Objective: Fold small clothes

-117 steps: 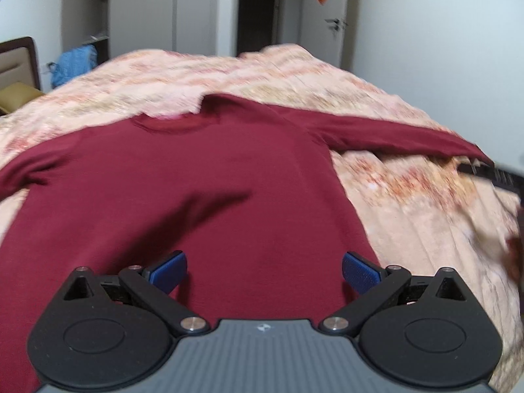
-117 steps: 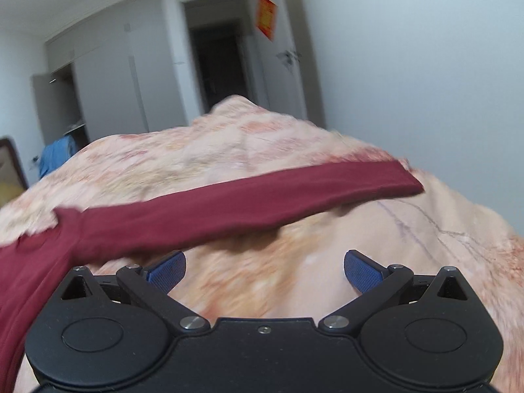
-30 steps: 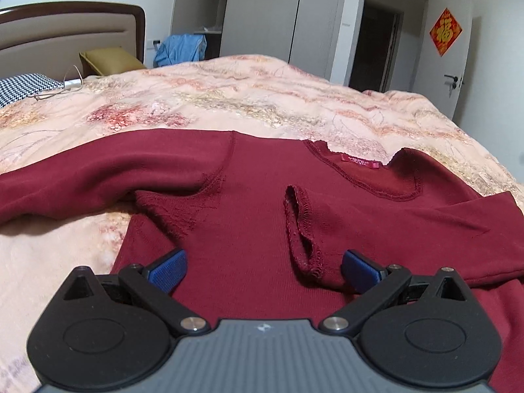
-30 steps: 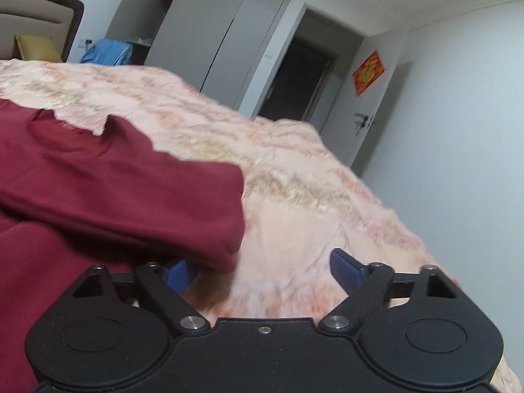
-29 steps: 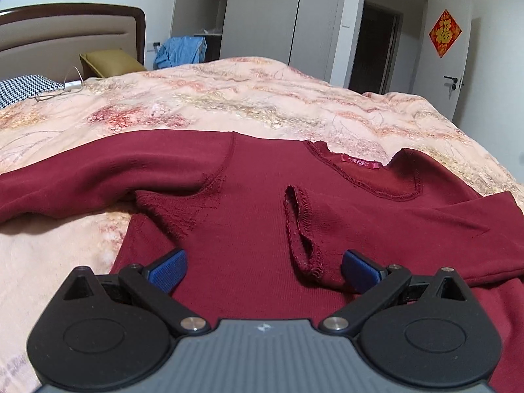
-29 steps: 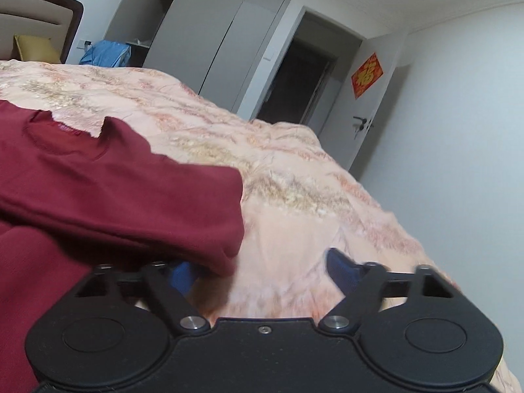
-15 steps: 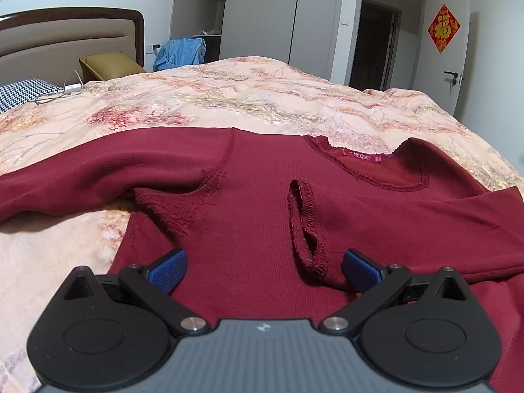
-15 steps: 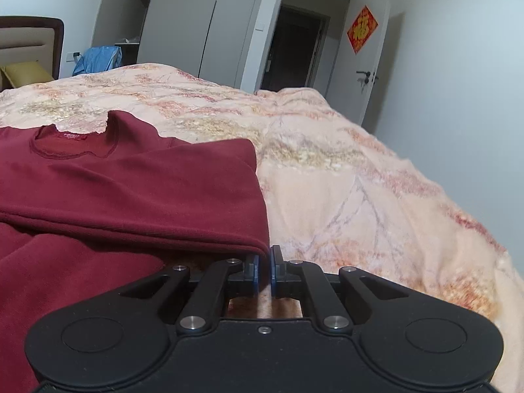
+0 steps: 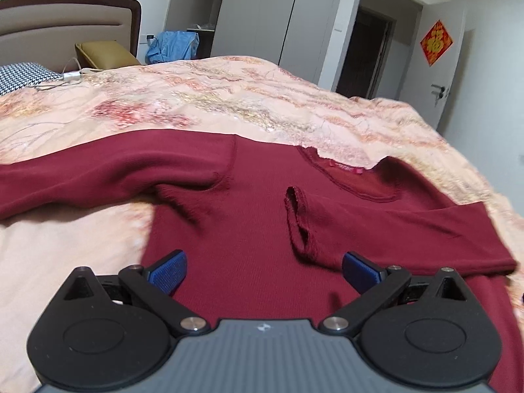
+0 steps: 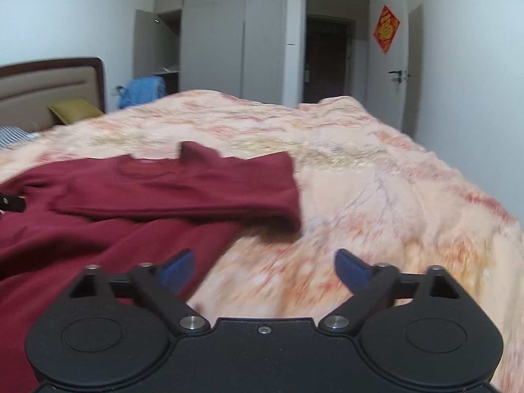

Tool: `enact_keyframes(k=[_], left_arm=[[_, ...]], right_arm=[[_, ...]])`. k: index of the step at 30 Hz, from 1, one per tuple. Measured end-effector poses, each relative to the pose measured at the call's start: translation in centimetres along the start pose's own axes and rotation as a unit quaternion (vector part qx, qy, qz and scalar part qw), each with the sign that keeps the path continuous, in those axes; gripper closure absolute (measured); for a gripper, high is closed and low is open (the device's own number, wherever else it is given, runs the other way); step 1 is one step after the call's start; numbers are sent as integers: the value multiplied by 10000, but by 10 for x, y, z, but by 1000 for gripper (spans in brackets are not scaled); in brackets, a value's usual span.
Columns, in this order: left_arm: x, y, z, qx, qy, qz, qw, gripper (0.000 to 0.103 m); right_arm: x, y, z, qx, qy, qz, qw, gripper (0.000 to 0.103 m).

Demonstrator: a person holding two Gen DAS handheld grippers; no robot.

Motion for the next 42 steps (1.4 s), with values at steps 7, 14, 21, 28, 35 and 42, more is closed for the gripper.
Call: enact_keyframes(k=[7, 14, 21, 28, 35, 42], left_arm=[[-52, 39, 77, 124, 189, -179, 9996, 0], [-107, 80, 120, 311, 593, 203, 9975, 0], [-133, 95, 136, -54, 821, 800, 9934, 3], [-146, 95, 141, -230, 1089, 963, 9891, 58], [-143, 94, 164, -186, 1015, 1083, 9888, 99], [-138, 88, 210, -297, 646, 969, 9928, 99]], right_arm=[[-50, 42, 65, 819, 254, -212, 9961, 2], [-94, 73, 107, 887, 625, -263, 9937, 38], [-118, 88, 124, 939, 898, -478, 9904, 80], [-107, 77, 147, 904, 671, -461, 9926, 98], [-82, 45, 187, 709, 309, -401, 9962, 99], [-88, 27, 214, 587, 416, -13, 9974, 100]])
Point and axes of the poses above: each gripper's, at about its wrist camera, not at the fingertips, and z roughly against the way its jaws point, y to its left, x to its top, the point moved 5 cm from there along -z, roughly the way its jaws point, and after that the axes turned 4 degrees about y, right-handed, at the moved point
